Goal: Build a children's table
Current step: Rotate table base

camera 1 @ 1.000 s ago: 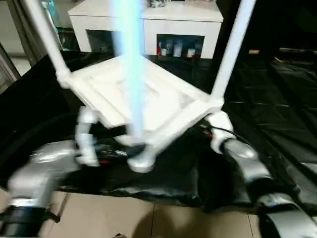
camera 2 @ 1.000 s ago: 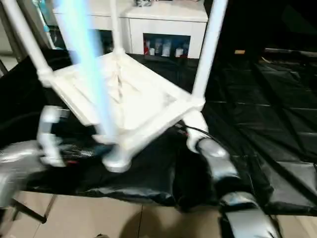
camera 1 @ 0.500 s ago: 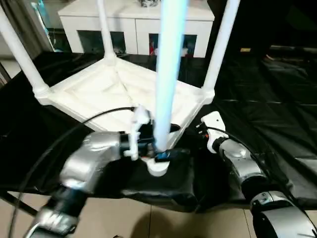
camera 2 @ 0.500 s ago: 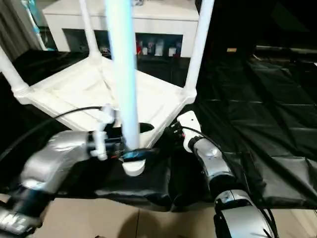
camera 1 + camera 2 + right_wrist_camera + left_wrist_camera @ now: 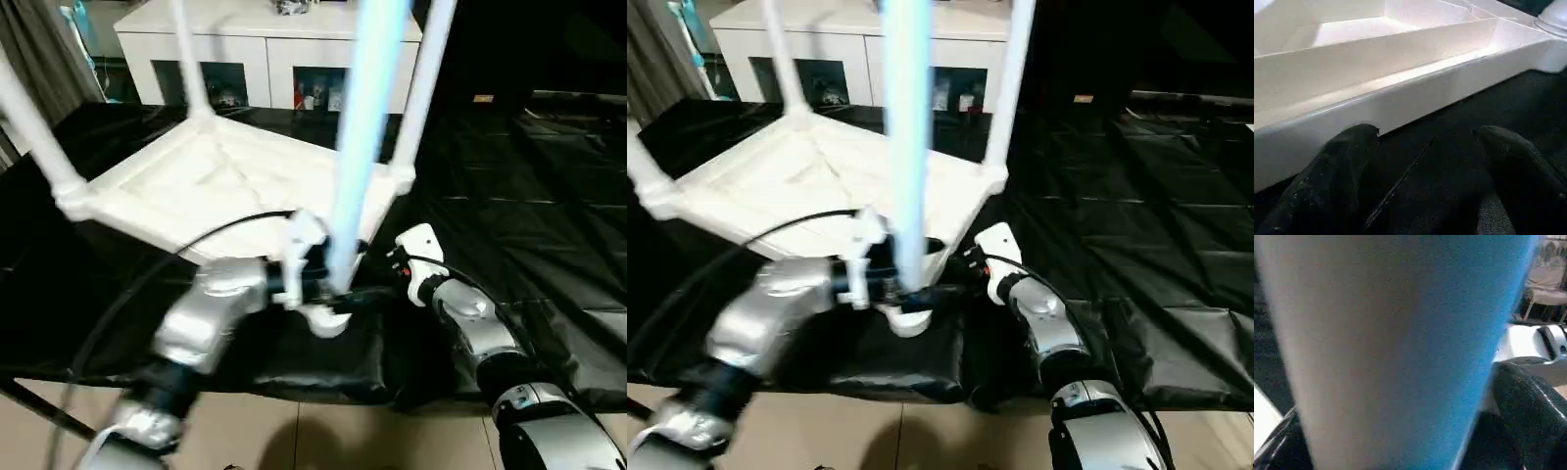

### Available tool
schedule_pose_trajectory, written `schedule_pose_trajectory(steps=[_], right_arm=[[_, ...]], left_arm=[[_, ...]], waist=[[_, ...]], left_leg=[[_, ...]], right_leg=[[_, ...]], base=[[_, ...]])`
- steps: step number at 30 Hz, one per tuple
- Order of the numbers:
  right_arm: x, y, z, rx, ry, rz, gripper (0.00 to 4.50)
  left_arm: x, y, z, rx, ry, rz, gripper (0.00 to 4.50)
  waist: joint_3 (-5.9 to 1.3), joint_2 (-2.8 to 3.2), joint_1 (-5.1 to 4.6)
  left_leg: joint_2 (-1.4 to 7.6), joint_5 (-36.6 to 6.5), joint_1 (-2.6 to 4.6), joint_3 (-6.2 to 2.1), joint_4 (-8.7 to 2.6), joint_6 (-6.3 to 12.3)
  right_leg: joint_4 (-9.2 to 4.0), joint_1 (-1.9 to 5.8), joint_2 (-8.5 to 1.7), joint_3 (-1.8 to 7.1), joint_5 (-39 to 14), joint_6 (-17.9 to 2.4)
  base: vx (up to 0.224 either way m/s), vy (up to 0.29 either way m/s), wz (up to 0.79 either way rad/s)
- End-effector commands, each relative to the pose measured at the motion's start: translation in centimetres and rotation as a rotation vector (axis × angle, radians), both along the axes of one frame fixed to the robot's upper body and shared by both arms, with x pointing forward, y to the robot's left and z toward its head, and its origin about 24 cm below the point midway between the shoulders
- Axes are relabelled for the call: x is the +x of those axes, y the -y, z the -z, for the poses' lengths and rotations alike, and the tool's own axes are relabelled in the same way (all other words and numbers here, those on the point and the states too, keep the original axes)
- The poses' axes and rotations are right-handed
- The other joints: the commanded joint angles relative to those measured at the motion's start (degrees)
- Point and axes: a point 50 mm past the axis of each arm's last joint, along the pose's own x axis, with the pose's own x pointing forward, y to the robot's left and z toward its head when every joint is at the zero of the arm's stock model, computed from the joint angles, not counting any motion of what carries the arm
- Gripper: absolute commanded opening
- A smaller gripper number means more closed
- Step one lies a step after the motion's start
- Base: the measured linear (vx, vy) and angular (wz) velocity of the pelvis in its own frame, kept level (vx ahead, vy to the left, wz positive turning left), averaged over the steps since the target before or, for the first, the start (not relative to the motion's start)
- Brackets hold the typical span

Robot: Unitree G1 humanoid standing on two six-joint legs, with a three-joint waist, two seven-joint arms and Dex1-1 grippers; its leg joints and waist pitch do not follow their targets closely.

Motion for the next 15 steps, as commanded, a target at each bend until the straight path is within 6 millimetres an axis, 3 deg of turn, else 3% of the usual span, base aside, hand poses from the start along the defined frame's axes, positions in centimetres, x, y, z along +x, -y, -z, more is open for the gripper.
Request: schedule_pose_trajectory(steps=[1, 7, 13, 14, 15], right_arm=[[-0.2, -3.0, -0.9, 0.033, 0.053, -0.146, 3.94], [-0.3, -2.8, -0.7, 0.016, 0.057, -0.142, 3.94], [-0.1, -2.2, -0.8, 0.013, 0.06, -0.11, 3.94], [0.1, -1.5, -0.9, 0.003, 0.072, -0.081, 3.94], [0.2, -1.0, -1.1, -0.005, 0.082, -0.059, 3.94]], left_arm=[[-0.3, 1.7, -0.5, 0.005, 0.031, 0.059, 4.49], [0.0, 2.2, -0.2, 0.029, 0.05, 0.039, 4.49], [0.7, 1.9, 0.0, 0.055, 0.065, -0.007, 4.49], [1.4, 1.4, 0.4, 0.094, 0.083, -0.071, 4.49], [1.9, 1.1, 0.6, 0.122, 0.097, -0.117, 4.49]], waist=[[-3.75, 0.05, 0.44], [-3.72, 0.37, 0.41], [-3.56, 0.47, 0.41], [-3.54, 0.73, 0.43], [-3.52, 0.54, 0.43]], left_leg=[[0.53, -18.2, 0.58, -0.49, -4.4, 1.48], [0.59, -18.4, 0.79, -0.44, -4.39, 1.91], [0.57, -21.0, 0.98, -0.51, -4.53, 1.3], [0.5, -21.3, 0.9, -0.59, -4.57, 1.21], [0.44, -21.7, 1.11, -0.51, -4.5, 1.16]], right_leg=[[-4.25, 3.1, -1.72, 1.08, -13.9, -13.5], [-4.22, 2.98, -1.54, 1.04, -12.0, -14.8], [-4.63, 2.77, -1.6, 1.03, -15.4, -14.0], [-4.67, 2.83, -1.59, 0.99, -16.0, -13.6], [-4.86, 2.64, -1.48, 0.97, -16.6, -13.1]], base=[[0.0, 0.0, 0.0], [0.0, 0.0, 0.0], [0.0, 0.0, 0.0], [0.0, 0.0, 0.0], [0.0, 0.0, 0.0]])
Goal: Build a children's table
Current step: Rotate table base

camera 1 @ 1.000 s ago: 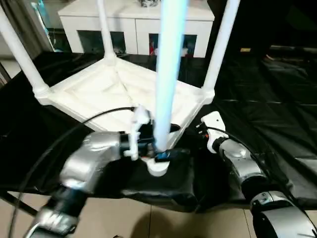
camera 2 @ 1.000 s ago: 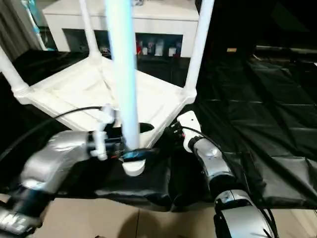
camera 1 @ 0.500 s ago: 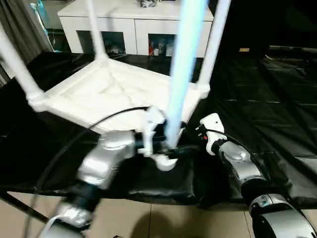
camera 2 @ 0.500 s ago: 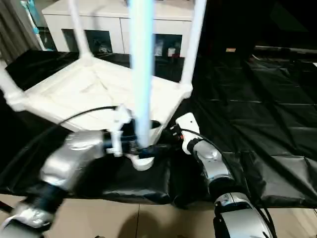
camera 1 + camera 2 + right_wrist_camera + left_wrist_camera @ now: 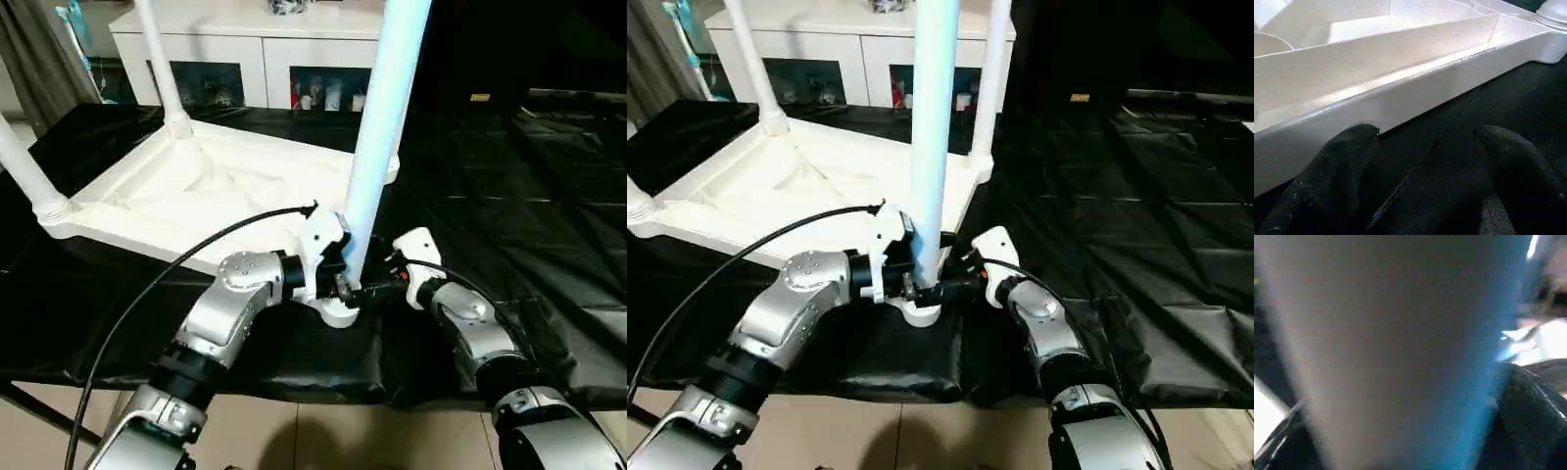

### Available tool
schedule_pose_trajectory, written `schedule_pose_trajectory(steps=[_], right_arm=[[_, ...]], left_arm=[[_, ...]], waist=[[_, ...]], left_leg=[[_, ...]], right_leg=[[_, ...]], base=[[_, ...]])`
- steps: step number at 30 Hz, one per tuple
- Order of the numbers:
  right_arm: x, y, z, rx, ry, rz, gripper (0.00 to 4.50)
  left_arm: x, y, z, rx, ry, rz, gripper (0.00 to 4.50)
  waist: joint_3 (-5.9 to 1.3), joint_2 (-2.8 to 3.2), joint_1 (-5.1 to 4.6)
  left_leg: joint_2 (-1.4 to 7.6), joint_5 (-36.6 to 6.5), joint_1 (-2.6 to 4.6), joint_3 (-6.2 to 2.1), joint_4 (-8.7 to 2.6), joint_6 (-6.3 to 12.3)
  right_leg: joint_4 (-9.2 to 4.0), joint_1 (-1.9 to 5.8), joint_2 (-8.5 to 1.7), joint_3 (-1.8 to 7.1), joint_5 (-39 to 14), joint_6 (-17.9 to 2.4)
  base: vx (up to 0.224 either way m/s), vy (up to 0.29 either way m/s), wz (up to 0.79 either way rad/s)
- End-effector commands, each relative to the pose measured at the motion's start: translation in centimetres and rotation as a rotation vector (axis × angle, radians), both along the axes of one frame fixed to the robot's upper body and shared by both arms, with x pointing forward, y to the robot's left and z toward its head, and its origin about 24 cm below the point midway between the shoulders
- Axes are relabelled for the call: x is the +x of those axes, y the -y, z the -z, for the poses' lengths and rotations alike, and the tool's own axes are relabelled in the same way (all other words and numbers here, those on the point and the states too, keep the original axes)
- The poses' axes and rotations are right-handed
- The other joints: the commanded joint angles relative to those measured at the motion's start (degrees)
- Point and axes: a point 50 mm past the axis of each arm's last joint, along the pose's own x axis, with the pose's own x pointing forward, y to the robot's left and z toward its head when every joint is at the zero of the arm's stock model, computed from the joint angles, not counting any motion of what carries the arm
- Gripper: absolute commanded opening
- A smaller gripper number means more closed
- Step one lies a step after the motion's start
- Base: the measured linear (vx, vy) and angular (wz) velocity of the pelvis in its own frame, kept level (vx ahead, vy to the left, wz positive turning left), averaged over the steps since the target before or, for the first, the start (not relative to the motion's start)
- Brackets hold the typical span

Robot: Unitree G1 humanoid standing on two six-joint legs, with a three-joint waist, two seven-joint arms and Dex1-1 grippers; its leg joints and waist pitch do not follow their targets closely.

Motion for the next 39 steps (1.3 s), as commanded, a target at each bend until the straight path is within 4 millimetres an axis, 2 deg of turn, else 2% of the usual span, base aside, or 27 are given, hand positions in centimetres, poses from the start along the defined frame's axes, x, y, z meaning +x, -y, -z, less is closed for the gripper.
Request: schedule_pose_trajectory(steps=[1, 2, 3, 4, 8, 13, 17, 20, 23, 26, 30, 33, 34, 35, 39], right_arm=[[0.6, -0.5, -1.4, 0.007, 0.076, -0.021, 3.94], [0.7, 0.2, -1.7, 0.018, 0.086, -0.007, 3.94], [0.7, 0.2, -1.7, 0.021, 0.087, -0.006, 3.94], [0.7, 1.2, -2.2, 0.039, 0.099, -0.001, 3.94], [0.4, 2.8, -2.9, 0.066, 0.124, -0.034, 3.94], [-0.1, 4.1, -3.2, 0.038, 0.136, -0.097, 3.94], [-0.6, 4.2, -3.4, 0.021, 0.128, -0.18, 3.94], [-1.3, 4.4, -3.2, -0.03, 0.091, -0.282, 3.94], [-1.8, 4.4, -3.1, -0.061, 0.069, -0.34, 3.94], [-2.4, 4.2, -3.0, -0.079, 0.048, -0.412, 3.94], [-3.0, 4.1, -3.1, -0.082, 0.031, -0.468, 3.94], [-3.5, 4.0, -3.3, -0.077, 0.012, -0.526, 3.94], [-3.8, 4.0, -3.4, -0.08, 0.003, -0.554, 3.94], [-4.2, 3.9, -3.7, -0.086, -0.015, -0.597, 3.94], [-4.5, 3.8, -4.2, -0.096, -0.017, -0.634, 3.94]], left_arm=[[1.0, 0.0, 0.3, 0.068, 0.036, -0.073, 4.49], [1.3, -0.3, 0.3, 0.07, 0.039, -0.102, 4.49], [1.3, -0.4, 0.3, 0.067, 0.039, -0.101, 4.49], [1.2, -0.6, -0.1, 0.02, 0.027, -0.069, 4.49], [-0.1, -1.0, -0.7, -0.067, -0.013, 0.088, 4.49], [-1.1, -2.1, 0.3, 0.02, -0.022, 0.224, 4.49], [-1.3, -3.4, 0.9, 0.125, -0.034, 0.28, 4.49], [-0.4, -5.1, 1.3, 0.264, -0.02, 0.255, 4.49], [0.5, -6.0, 1.3, 0.34, 0.005, 0.221, 4.49], [1.1, -6.7, 1.1, 0.385, 0.015, 0.209, 4.49], [1.5, -7.4, 1.2, 0.445, 0.03, 0.207, 4.49], [1.9, -7.6, 1.2, 0.479, 0.041, 0.196, 4.49], [2.1, -7.6, 1.2, 0.494, 0.043, 0.189, 4.2], [2.3, -7.6, 1.3, 0.515, 0.046, 0.188, 4.12], [2.6, -7.4, 1.4, 0.532, 0.051, 0.184, 3.93]], waist=[[-3.67, 0.18, 0.23], [-3.69, 0.31, 0.29], [-3.68, 0.24, 0.39], [-3.66, 0.19, 0.44], [-3.82, 0.23, 1.07], [-3.82, 0.49, 1.27], [-3.76, 0.64, 1.55], [-3.62, 0.76, 1.78], [-3.5, 0.65, 1.86], [-3.63, 0.74, 2.01], [-3.69, 0.76, 2.17], [-3.64, 0.8, 2.32], [-3.69, 0.8, 2.35], [-3.66, 0.99, 2.5], [-3.76, 0.89, 2.82]], left_leg=[[0.45, -21.7, 1.09, -0.44, -4.48, 1.12], [0.39, -21.4, 1.01, -0.44, -4.45, 1.07], [0.4, -21.3, 0.91, -0.52, -4.49, 1.25], [0.39, -21.1, 0.89, -0.52, -4.5, 1.41], [0.65, -18.3, 0.61, -0.38, -4.35, 2.9], [0.69, -17.4, 0.7, -0.22, -4.3, 3.64], [0.84, -17.7, 0.78, -0.17, -4.38, 3.46], [0.76, -18.1, 0.91, -0.1, -4.41, 3.51], [0.71, -18.8, 0.91, -0.17, -4.48, 2.64], [0.74, -18.5, 0.85, -0.26, -4.49, 2.64], [0.81, -17.4, 0.7, -0.33, -4.46, 2.88], [0.74, -17.7, 0.68, -0.33, -4.48, 3.08], [0.73, -17.7, 0.71, -0.35, -4.43, 3.18], [0.74, -17.4, 0.66, -0.37, -4.46, 3.57], [0.81, -17.2, 0.67, -0.43, -4.39, 3.56]], right_leg=[[-4.79, 2.67, -1.5, 1.01, -17.0, -12.7], [-4.87, 2.78, -1.58, 1.0, -17.3, -12.4], [-4.89, 2.79, -1.65, 0.95, -17.8, -12.2], [-4.96, 2.81, -1.69, 0.94, -18.1, -12.2], [-4.47, 3.0, -1.85, 1.07, -14.1, -14.3], [-4.22, 3.02, -1.61, 0.97, -12.3, -14.9], [-4.14, 3.02, -1.57, 0.93, -12.9, -14.9], [-4.41, 2.87, -1.45, 0.97, -14.5, -13.9], [-4.65, 2.83, -1.74, 1.08, -16.7, -13.4], [-4.52, 2.87, -1.77, 1.09, -16.1, -13.2], [-4.26, 3.01, -1.86, 1.1, -14.0, -13.9], [-4.41, 3.08, -1.85, 1.05, -14.4, -13.8], [-4.37, 3.11, -1.76, 1.02, -14.2, -13.8], [-4.39, 3.19, -1.78, 1.03, -13.5, -13.7], [-4.36, 3.2, -1.93, 1.04, -13.1, -14.0]], base=[[0.0, 0.0, 0.0], [0.0, 0.0, 0.0], [0.0, 0.0, 0.0], [0.0, 0.0, 0.0], [0.0, 0.0, 0.0], [0.0, 0.0, 0.0], [0.0, 0.0, 0.0], [0.0, 0.0, 0.0], [0.0, 0.0, 0.0], [0.0, 0.0, 0.0], [0.0, 0.0, 0.0], [0.0, 0.0, 0.0], [0.0, 0.0, 0.0], [0.0, 0.0, 0.0], [0.0, 0.0, 0.0]])
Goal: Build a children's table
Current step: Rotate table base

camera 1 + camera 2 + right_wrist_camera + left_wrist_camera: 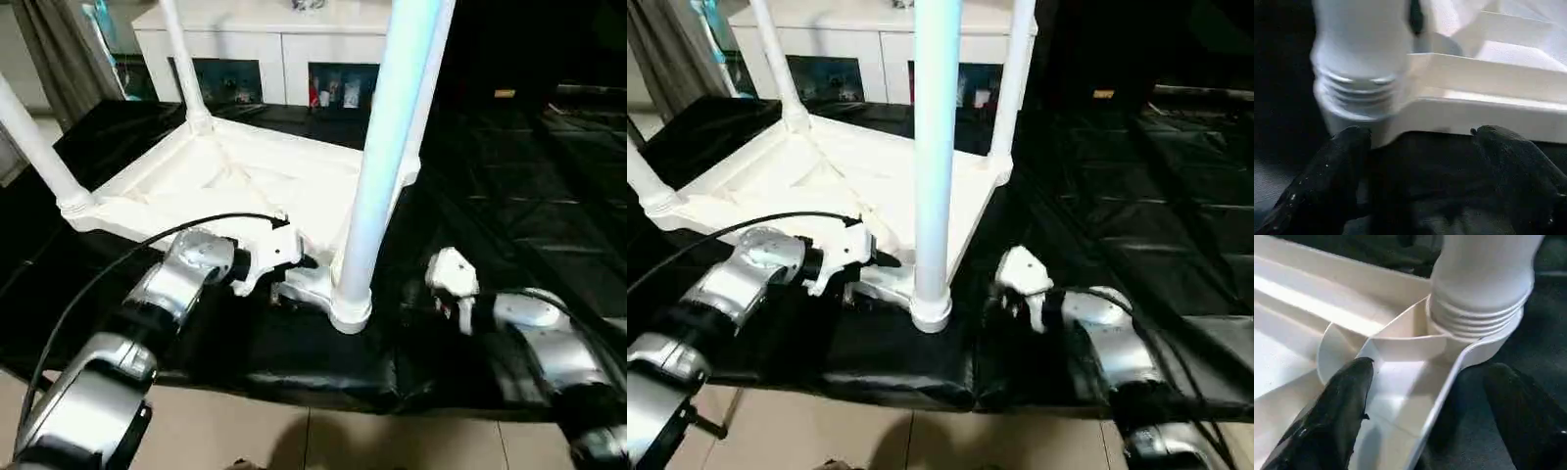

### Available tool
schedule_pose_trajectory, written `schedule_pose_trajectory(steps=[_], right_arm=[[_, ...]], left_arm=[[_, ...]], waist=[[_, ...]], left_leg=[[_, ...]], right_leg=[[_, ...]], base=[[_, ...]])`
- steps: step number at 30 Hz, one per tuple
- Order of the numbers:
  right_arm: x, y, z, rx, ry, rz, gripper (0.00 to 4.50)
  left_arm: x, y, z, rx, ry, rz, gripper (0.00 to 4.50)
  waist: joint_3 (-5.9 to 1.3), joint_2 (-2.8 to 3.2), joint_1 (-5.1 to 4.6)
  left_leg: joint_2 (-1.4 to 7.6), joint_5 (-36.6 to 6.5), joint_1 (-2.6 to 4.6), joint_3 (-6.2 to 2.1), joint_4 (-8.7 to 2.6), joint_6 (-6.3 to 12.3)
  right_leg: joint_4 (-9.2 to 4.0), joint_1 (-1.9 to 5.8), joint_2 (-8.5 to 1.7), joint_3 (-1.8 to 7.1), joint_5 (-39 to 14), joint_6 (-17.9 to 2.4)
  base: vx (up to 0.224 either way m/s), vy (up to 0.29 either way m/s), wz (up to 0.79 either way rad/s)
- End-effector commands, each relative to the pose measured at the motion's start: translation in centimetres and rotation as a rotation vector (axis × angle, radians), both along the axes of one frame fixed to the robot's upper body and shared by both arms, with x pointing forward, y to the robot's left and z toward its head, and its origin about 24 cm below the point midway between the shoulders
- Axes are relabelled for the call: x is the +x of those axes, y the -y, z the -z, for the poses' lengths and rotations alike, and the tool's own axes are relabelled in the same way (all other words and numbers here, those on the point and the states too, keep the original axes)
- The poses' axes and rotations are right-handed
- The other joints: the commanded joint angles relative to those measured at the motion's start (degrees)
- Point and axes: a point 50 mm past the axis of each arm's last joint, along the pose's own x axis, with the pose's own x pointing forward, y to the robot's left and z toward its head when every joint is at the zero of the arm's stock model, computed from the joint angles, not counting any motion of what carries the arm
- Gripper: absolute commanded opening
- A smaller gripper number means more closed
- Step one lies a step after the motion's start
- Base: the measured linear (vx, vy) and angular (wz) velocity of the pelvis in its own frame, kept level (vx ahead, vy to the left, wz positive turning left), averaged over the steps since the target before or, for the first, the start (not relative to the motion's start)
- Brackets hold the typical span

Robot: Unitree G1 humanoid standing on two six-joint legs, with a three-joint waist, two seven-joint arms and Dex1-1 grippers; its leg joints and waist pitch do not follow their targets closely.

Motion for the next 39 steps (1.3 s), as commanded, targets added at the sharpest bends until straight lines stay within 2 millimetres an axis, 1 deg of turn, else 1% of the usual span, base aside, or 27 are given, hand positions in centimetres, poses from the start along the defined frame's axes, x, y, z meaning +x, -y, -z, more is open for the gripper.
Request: schedule_pose_trajectory(steps=[1, 2, 4, 5, 6, 8, 9, 10, 11, 12, 16, 17, 18, 22, 23, 26, 27, 28, 29, 31, 33, 34, 35, 36, 37, 38, 39], right_arm=[[-0.2, -0.3, -0.8, 0.004, 0.006, -0.04, 3.94], [-0.3, -0.4, -1.0, -0.002, 0.002, -0.058, 3.94], [-0.3, -0.4, -1.0, -0.002, 0.002, -0.058, 3.94], [-0.6, -0.4, -1.2, -0.008, -0.011, -0.076, 3.94], [-0.6, -0.4, -1.2, -0.008, -0.011, -0.076, 3.94], [-0.9, -0.3, -1.4, -0.018, -0.02, -0.086, 3.94], [-0.9, -0.3, -1.4, -0.018, -0.02, -0.086, 3.94], [-0.9, -0.3, -1.4, -0.022, -0.021, -0.086, 3.94], [-1.0, -0.3, -1.4, -0.024, -0.023, -0.086, 3.94], [-1.0, -0.3, -1.4, -0.025, -0.024, -0.087, 3.94], [-1.1, -0.3, -1.3, -0.041, -0.035, -0.085, 3.94], [-1.2, -0.3, -1.2, -0.042, -0.038, -0.086, 3.94], [-1.2, -0.3, -1.2, -0.043, -0.04, -0.086, 3.94], [-1.2, -0.3, -1.2, -0.052, -0.043, -0.083, 3.94], [-1.2, -0.3, -1.1, -0.055, -0.043, -0.081, 3.94], [-1.1, -0.2, -1.0, -0.072, -0.038, -0.069, 3.94], [-1.1, -0.1, -1.0, -0.075, -0.036, -0.066, 3.94], [-1.1, -0.1, -1.0, -0.075, -0.036, -0.066, 3.94], [-1.0, -0.1, -1.0, -0.076, -0.029, -0.056, 3.94], [-1.0, 0.0, -1.0, -0.076, -0.027, -0.052, 3.94], [-0.9, 0.0, -1.0, -0.078, -0.023, -0.045, 3.94], [-0.8, 0.0, -1.0, -0.08, -0.02, -0.042, 3.94], [-0.5, 0.2, -1.0, -0.092, 0.0, -0.008, 3.94], [-0.4, 0.2, -1.0, -0.094, 0.004, 0.0, 3.94], [-0.4, 0.2, -1.0, -0.096, 0.007, 0.004, 3.94], [0.1, 0.3, -1.0, -0.108, 0.028, 0.043, 3.94], [0.1, 0.4, -1.0, -0.109, 0.03, 0.047, 3.94]], left_arm=[[0.3, 0.1, -0.2, 0.032, 0.026, 0.01, 3.76], [0.4, 0.1, -0.1, 0.046, 0.03, 0.013, 3.69], [0.4, 0.1, -0.1, 0.046, 0.03, 0.013, 3.61], [0.5, 0.1, 0.2, 0.073, 0.021, 0.016, 3.31], [0.5, 0.1, 0.2, 0.073, 0.021, 0.016, 3.31], [0.5, 0.0, 0.7, 0.118, 0.008, 0.024, 3.24], [0.5, 0.0, 0.7, 0.118, 0.008, 0.024, 3.19], [0.6, 0.0, 0.8, 0.125, 0.011, 0.023, 3.05], [0.6, 0.1, 0.9, 0.128, 0.011, 0.02, 2.89], [0.6, 0.1, 0.9, 0.129, 0.01, 0.018, 2.82], [0.5, 0.2, 1.2, 0.149, -0.009, 0.026, 2.75], [0.6, 0.3, 1.3, 0.151, -0.01, 0.024, 2.42], [0.6, 0.5, 1.3, 0.146, -0.011, 0.024, 2.36], [0.6, 1.1, 1.4, 0.153, -0.032, 0.035, 2.25], [0.6, 1.1, 1.5, 0.167, -0.046, 0.029, 2.06], [0.5, 0.9, 2.0, 0.211, -0.109, 0.004, 1.96], [0.5, 0.9, 2.1, 0.214, -0.125, -0.002, 1.79], [0.5, 0.9, 2.1, 0.214, -0.125, -0.002, 1.79], [0.5, 0.9, 2.3, 0.199, -0.152, -0.048, 1.65], [0.6, 0.8, 2.3, 0.195, -0.159, -0.064, 1.54], [0.6, 0.8, 2.4, 0.197, -0.171, -0.083, 1.33], [0.6, 0.7, 2.5, 0.199, -0.178, -0.092, 1.28], [0.6, 0.5, 2.9, 0.198, -0.21, -0.154, 1.25], [0.6, 0.5, 3.0, 0.198, -0.217, -0.168, 1.25], [0.6, 0.5, 3.0, 0.198, -0.221, -0.176, 1.16], [0.6, 0.5, 3.4, 0.177, -0.248, -0.249, 1.12], [0.6, 0.5, 3.4, 0.174, -0.25, -0.257, 1.09]], waist=[[-4.02, -0.27, 0.41], [-4.03, -0.28, 0.53], [-4.06, -0.26, 0.71], [-4.05, -0.12, 0.82], [-4.04, -0.17, 1.03], [-4.09, -0.18, 1.29], [-4.09, -0.18, 1.29], [-4.09, -0.04, 1.3], [-4.12, -0.09, 1.31], [-4.12, -0.13, 1.31], [-4.21, -0.17, 1.4], [-4.18, -0.16, 1.4], [-4.13, -0.24, 1.38], [-4.15, -0.24, 1.44], [-4.16, -0.23, 1.41], [-4.0, -0.21, 1.33], [-4.0, -0.25, 1.3], [-3.99, -0.27, 1.27], [-3.98, -0.29, 1.24], [-4.02, -0.3, 1.24], [-4.03, -0.3, 1.23], [-4.03, -0.31, 1.2], [-4.07, -0.47, 1.11], [-4.05, -0.39, 1.04], [-4.08, -0.41, 0.99], [-4.08, -0.49, 0.9], [-4.07, -0.49, 0.71]], left_leg=[[0.83, -17.2, 0.69, -0.53, -4.34, 3.48], [0.85, -17.4, 0.89, -0.5, -4.32, 3.51], [0.9, -17.5, 0.91, -0.49, -4.31, 3.36], [0.88, -17.6, 0.92, -0.52, -4.33, 3.14], [0.88, -17.7, 1.03, -0.48, -4.31, 3.11], [0.93, -17.4, 0.96, -0.58, -4.37, 2.98], [0.93, -17.4, 0.96, -0.58, -4.37, 2.98], [0.95, -17.3, 0.98, -0.61, -4.38, 2.92], [0.92, -17.4, 0.97, -0.6, -4.37, 2.8], [0.91, -17.1, 0.95, -0.6, -4.35, 2.87], [0.9, -16.4, 0.86, -0.59, -4.26, 3.12], [0.95, -16.4, 0.86, -0.6, -4.28, 3.17], [0.88, -16.4, 0.82, -0.55, -4.24, 3.27], [0.92, -16.5, 0.89, -0.55, -4.23, 3.32], [0.94, -16.4, 0.9, -0.54, -4.23, 3.3], [0.9, -16.9, 0.89, -0.59, -4.35, 3.07], [0.88, -16.9, 0.9, -0.6, -4.34, 3.02], [0.84, -16.9, 0.9, -0.6, -4.34, 2.98], [0.82, -16.8, 0.88, -0.59, -4.32, 3.03], [0.78, -16.6, 0.9, -0.6, -4.26, 3.17], [0.82, -16.4, 0.83, -0.62, -4.3, 3.37], [0.81, -16.3, 0.81, -0.63, -4.29, 3.41], [0.79, -16.1, 0.77, -0.63, -4.29, 3.45], [0.78, -15.8, 0.8, -0.67, -4.31, 3.41], [0.79, -15.7, 0.79, -0.62, -4.26, 3.41], [0.69, -15.3, 0.7, -0.59, -4.18, 3.53], [0.56, -14.9, 0.62, -0.62, -4.18, 3.62]], right_leg=[[-3.99, 3.24, -1.92, 1.06, -13.1, -14.0], [-4.14, 3.1, -1.88, 1.08, -13.5, -13.9], [-4.11, 3.05, -2.0, 1.11, -13.7, -14.1], [-4.15, 3.03, -2.02, 1.1, -14.0, -14.1], [-4.24, 3.01, -1.89, 1.12, -13.9, -13.8], [-4.13, 3.15, -2.05, 1.16, -13.4, -13.7], [-4.13, 3.15, -2.05, 1.16, -13.4, -13.7], [-4.1, 3.08, -2.06, 1.15, -13.1, -13.7], [-4.13, 3.11, -2.08, 1.13, -12.8, -13.9], [-4.11, 3.15, -2.07, 1.12, -12.1, -14.2], [-3.93, 3.23, -2.13, 1.08, -10.9, -14.7], [-3.93, 3.23, -2.15, 1.08, -10.8, -14.8], [-3.99, 3.26, -2.1, 1.07, -10.7, -14.8], [-4.08, 3.24, -2.22, 1.1, -11.3, -14.9], [-4.05, 3.24, -2.2, 1.12, -11.2, -14.9], [-4.22, 3.22, -2.23, 1.12, -12.7, -14.5], [-4.24, 3.2, -2.21, 1.11, -12.9, -14.4], [-4.29, 3.22, -2.22, 1.12, -13.2, -14.4], [-4.31, 3.26, -2.23, 1.12, -13.3, -14.4], [-4.31, 3.27, -2.23, 1.1, -13.2, -14.4], [-4.33, 3.3, -2.21, 1.1, -13.2, -14.4], [-4.29, 3.3, -2.2, 1.09, -13.0, -14.4], [-4.29, 3.34, -2.21, 1.09, -12.9, -14.4], [-4.29, 3.32, -2.24, 1.09, -12.9, -14.6], [-4.25, 3.33, -2.22, 1.11, -12.7, -14.6], [-4.2, 3.38, -2.18, 1.1, -12.3, -14.7], [-4.26, 3.4, -2.2, 0.99, -12.5, -14.8]], base=[[0.0, 0.0, 0.0], [0.0, 0.0, 0.0], [0.0, 0.0, 0.0], [0.0, 0.0, 0.0], [0.0, 0.0, 0.0], [0.0, 0.0, 0.0], [0.0, 0.0, 0.0], [0.0, 0.0, 0.0], [0.0, 0.0, 0.0], [0.0, 0.0, 0.0], [0.0, 0.0, 0.0], [0.0, 0.0, 0.0], [0.0, 0.0, 0.0], [0.0, 0.0, 0.0], [0.0, 0.0, 0.0], [0.0, 0.0, 0.0], [0.0, 0.0, 0.0], [0.0, 0.0, 0.0], [0.0, 0.0, 0.0], [0.0, 0.0, 0.0], [0.0, 0.0, 0.0], [0.0, 0.0, 0.0], [0.0, 0.0, 0.0], [0.0, 0.0, 0.0], [0.0, 0.0, 0.0], [0.0, 0.0, 0.0], [0.0, 0.0, 0.0]])
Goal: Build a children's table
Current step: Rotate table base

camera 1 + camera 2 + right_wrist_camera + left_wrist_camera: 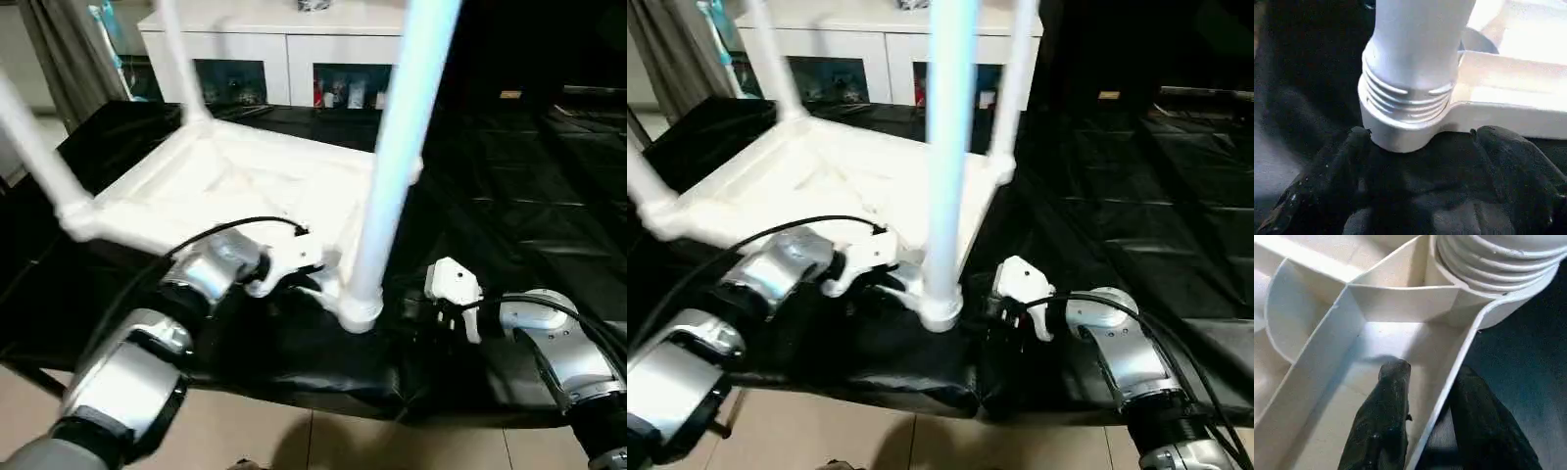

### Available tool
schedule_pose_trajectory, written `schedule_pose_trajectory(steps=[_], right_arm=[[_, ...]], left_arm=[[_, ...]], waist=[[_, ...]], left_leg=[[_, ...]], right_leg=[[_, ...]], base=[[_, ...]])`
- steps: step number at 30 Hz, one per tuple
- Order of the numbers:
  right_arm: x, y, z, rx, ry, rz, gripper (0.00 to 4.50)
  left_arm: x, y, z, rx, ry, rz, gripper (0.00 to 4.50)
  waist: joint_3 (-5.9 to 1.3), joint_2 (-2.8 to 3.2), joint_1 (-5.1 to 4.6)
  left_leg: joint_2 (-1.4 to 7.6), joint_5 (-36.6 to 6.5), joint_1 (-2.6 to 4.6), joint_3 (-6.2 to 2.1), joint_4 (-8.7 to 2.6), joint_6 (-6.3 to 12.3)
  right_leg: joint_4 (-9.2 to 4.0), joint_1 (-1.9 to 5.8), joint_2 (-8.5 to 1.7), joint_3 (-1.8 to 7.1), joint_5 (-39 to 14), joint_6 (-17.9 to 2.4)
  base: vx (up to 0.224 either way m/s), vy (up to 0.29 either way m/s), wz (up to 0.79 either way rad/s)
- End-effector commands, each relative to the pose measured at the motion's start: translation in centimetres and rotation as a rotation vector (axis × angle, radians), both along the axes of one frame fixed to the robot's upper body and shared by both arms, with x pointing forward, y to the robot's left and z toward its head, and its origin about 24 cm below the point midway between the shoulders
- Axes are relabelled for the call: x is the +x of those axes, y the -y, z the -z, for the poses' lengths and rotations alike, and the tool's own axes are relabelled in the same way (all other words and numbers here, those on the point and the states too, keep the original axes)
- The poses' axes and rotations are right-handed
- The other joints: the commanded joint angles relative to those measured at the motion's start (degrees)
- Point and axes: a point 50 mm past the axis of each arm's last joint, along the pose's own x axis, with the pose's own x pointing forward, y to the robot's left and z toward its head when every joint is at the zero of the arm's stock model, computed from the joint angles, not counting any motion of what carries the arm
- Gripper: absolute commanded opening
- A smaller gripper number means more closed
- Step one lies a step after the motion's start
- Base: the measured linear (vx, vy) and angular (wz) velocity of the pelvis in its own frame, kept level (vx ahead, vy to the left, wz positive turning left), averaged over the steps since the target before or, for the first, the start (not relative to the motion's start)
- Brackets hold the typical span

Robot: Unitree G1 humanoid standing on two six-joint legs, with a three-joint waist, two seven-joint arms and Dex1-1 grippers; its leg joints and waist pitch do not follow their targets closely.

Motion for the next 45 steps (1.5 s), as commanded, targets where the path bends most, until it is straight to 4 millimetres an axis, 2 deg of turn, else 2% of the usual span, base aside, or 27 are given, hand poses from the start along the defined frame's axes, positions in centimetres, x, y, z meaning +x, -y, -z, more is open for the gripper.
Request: schedule_pose_trajectory(steps=[1, 2, 4, 6, 7, 11, 13, 14, 17, 20, 25, 26, 28, 31, 33, 35, 36, 38, 39, 40, 41, 43, 45], right_arm=[[0.8, 0.2, -0.6, -0.013, 0.051, 0.039, 3.94], [1.0, 0.2, -0.6, -0.012, 0.06, 0.052, 3.94], [1.0, 0.2, -0.7, -0.011, 0.061, 0.053, 3.94], [1.1, 0.1, -0.7, -0.009, 0.066, 0.06, 3.94], [1.1, 0.1, -0.7, -0.01, 0.069, 0.066, 3.94], [1.4, 0.2, -0.5, -0.014, 0.08, 0.1, 3.94], [1.4, 0.3, -0.5, -0.008, 0.08, 0.107, 3.94], [1.4, 0.3, -0.6, 0.001, 0.083, 0.113, 3.94], [1.4, 0.2, -0.6, 0.01, 0.08, 0.117, 3.94], [1.4, 0.2, -0.5, 0.012, 0.078, 0.12, 3.94], [1.4, 0.0, -0.3, 0.011, 0.079, 0.122, 3.94], [1.5, -0.1, -0.3, 0.011, 0.079, 0.123, 3.94], [1.5, -0.1, -0.3, 0.011, 0.079, 0.124, 3.94], [1.4, -0.2, -0.2, 0.008, 0.08, 0.12, 3.94], [1.4, -0.2, -0.2, 0.007, 0.081, 0.121, 3.94], [1.4, -0.1, -0.2, 0.005, 0.08, 0.119, 3.94], [1.3, -0.2, -0.2, 0.006, 0.081, 0.118, 3.94], [1.3, -0.2, -0.2, 0.007, 0.081, 0.118, 3.94], [1.3, -0.2, -0.2, 0.008, 0.081, 0.115, 3.94], [1.3, -0.2, -0.2, 0.009, 0.081, 0.114, 3.94], [1.3, -0.2, -0.2, 0.009, 0.081, 0.113, 3.94], [1.2, -0.3, -0.1, 0.011, 0.08, 0.108, 3.94], [1.2, -0.3, -0.1, 0.012, 0.079, 0.102, 3.94]], left_arm=[[-0.3, -1.8, 2.1, 0.025, -0.067, -0.202, 1.09], [-0.3, -1.7, 2.6, 0.015, -0.07, -0.276, 1.07], [-0.3, -1.7, 2.7, 0.008, -0.064, -0.291, 0.99], [-0.3, -1.4, 2.7, -0.012, -0.045, -0.308, 0.97], [-0.4, -1.0, 2.6, -0.048, -0.044, -0.307, 0.91], [-1.1, 0.6, 2.1, -0.173, -0.024, -0.248, 0.81], [-1.3, 0.8, 2.2, -0.204, -0.054, -0.276, 0.8], [-1.6, 1.1, 2.4, -0.229, -0.081, -0.299, 0.8], [-2.0, 1.4, 2.7, -0.254, -0.114, -0.324, 0.8], [-2.1, 1.4, 3.5, -0.219, -0.14, -0.424, 0.8], [-2.1, 1.5, 3.8, -0.194, -0.112, -0.52, 0.8], [-2.0, 1.7, 3.7, -0.192, -0.095, -0.531, 0.8], [-2.0, 1.8, 3.5, -0.19, -0.082, -0.536, 0.8], [-2.1, 2.5, 2.9, -0.234, -0.041, -0.441, 0.8], [-2.2, 2.8, 2.6, -0.236, -0.004, -0.38, 0.8], [-2.5, 3.0, 2.1, -0.233, 0.069, -0.243, 0.8], [-2.6, 3.0, 1.9, -0.232, 0.072, -0.219, 1.14], [-2.7, 3.0, 1.8, -0.243, 0.047, -0.221, 1.48], [-2.8, 2.9, 1.4, -0.264, 0.023, -0.194, 1.48], [-2.9, 3.0, 1.2, -0.276, 0.016, -0.187, 1.68], [-2.8, 3.0, 1.1, -0.281, 0.019, -0.183, 1.68], [-2.5, 2.8, 0.6, -0.297, 0.054, -0.161, 1.9], [-2.3, 2.4, 0.2, -0.306, 0.074, -0.129, 1.9]], waist=[[-3.9, -0.93, 0.24], [-3.74, -1.12, -0.08], [-3.69, -1.05, -0.24], [-3.69, -1.21, -0.81], [-3.68, -1.2, -1.01], [-3.75, -1.26, -1.12], [-3.82, -1.25, -1.14], [-4.0, -1.06, -1.06], [-4.09, -1.1, -0.95], [-4.09, -1.07, -0.79], [-3.71, -1.24, -0.94], [-3.73, -1.25, -0.98], [-3.69, -1.24, -1.05], [-3.71, -1.2, -1.18], [-3.89, -1.09, -1.22], [-3.99, -1.04, -1.1], [-4.04, -0.93, -0.98], [-4.12, -0.84, -0.78], [-4.07, -0.76, -0.6], [-4.1, -0.76, -0.47], [-4.14, -0.68, -0.29], [-4.16, -0.73, -0.25], [-4.17, -0.77, -0.07]], left_leg=[[0.52, -14.9, 0.54, -0.56, -4.06, 3.59], [0.42, -15.3, 0.48, -0.58, -4.08, 3.9], [0.43, -15.8, 0.47, -0.64, -4.14, 4.08], [0.25, -15.3, -0.14, -0.85, -4.24, 4.42], [0.25, -15.5, -0.1, -0.89, -4.27, 4.49], [0.37, -15.7, 0.35, -0.69, -4.07, 5.08], [0.47, -14.6, 0.18, -0.67, -4.07, 5.29], [0.64, -14.3, 0.43, -0.64, -4.07, 5.46], [0.63, -12.7, 0.36, -0.52, -3.91, 6.45], [0.59, -12.2, 0.47, -0.41, -3.78, 7.11], [0.48, -14.5, 0.38, -0.45, -4.01, 6.42], [0.41, -15.0, 0.36, -0.47, -4.03, 6.01], [0.37, -15.2, 0.31, -0.51, -4.07, 5.9], [0.37, -15.6, 0.28, -0.63, -4.17, 5.89], [0.44, -15.4, 0.25, -0.63, -4.12, 5.99], [0.56, -15.0, 0.29, -0.66, -4.12, 6.29], [0.64, -14.8, 0.34, -0.62, -4.09, 6.31], [0.73, -14.1, 0.47, -0.53, -4.06, 6.25], [0.8, -14.1, 0.6, -0.47, -4.05, 6.2], [0.84, -14.1, 0.72, -0.42, -4.03, 6.17], [0.82, -13.2, 0.44, -0.45, -4.02, 6.19], [0.83, -12.8, 0.43, -0.5, -4.06, 6.27], [0.81, -12.7, 0.46, -0.48, -4.01, 6.42]], right_leg=[[-4.05, 3.36, -2.14, 0.95, -12.6, -14.7], [-4.27, 3.41, -2.1, 0.86, -14.3, -14.2], [-4.49, 3.39, -2.13, 0.82, -16.0, -13.7], [-4.63, 3.76, -2.14, 0.64, -17.8, -12.3], [-4.7, 3.66, -2.06, 0.56, -18.4, -11.9], [-5.0, 3.15, -2.03, 0.7, -19.2, -12.2], [-4.7, 3.23, -2.0, 0.71, -17.0, -13.0], [-4.57, 3.12, -1.93, 0.72, -15.7, -13.4], [-4.16, 3.26, -1.84, 0.73, -11.3, -14.8], [-4.15, 3.27, -1.87, 0.74, -10.0, -15.2], [-4.89, 3.24, -1.95, 0.61, -16.8, -12.9], [-5.16, 3.17, -1.99, 0.63, -19.7, -11.6], [-5.32, 3.07, -1.91, 0.59, -20.7, -11.0], [-5.47, 2.92, -1.85, 0.55, -21.6, -10.3], [-5.31, 2.88, -1.83, 0.65, -19.9, -10.6], [-5.15, 2.85, -1.85, 0.7, -17.9, -11.2], [-4.99, 2.86, -1.93, 0.73, -16.7, -11.6], [-4.68, 2.8, -1.89, 0.79, -14.8, -12.3], [-4.68, 2.71, -1.88, 0.8, -14.2, -12.8], [-4.6, 2.65, -1.89, 0.85, -13.8, -13.1], [-4.3, 2.91, -1.9, 0.83, -12.2, -13.5], [-4.23, 2.97, -1.88, 0.8, -11.2, -13.6], [-4.18, 3.0, -1.96, 0.8, -10.3, -13.9]], base=[[0.0, 0.0, 0.0], [0.0, 0.0, 0.0], [0.0, 0.0, 0.0], [0.0, 0.0, 0.0], [0.0, 0.0, 0.0], [0.0, 0.0, 0.0], [0.0, 0.0, 0.0], [0.0, 0.0, 0.0], [0.0, 0.0, 0.0], [0.0, 0.0, 0.0], [0.0, 0.0, 0.0], [0.0, 0.0, 0.0], [0.0, 0.0, 0.0], [0.0, 0.0, 0.0], [0.0, 0.0, 0.0], [0.0, 0.0, 0.0], [0.0, 0.0, 0.0], [0.0, 0.0, 0.0], [0.0, 0.0, 0.0], [0.0, 0.0, 0.0], [0.0, 0.0, 0.0], [0.0, 0.0, 0.0], [0.0, 0.0, 0.0]])
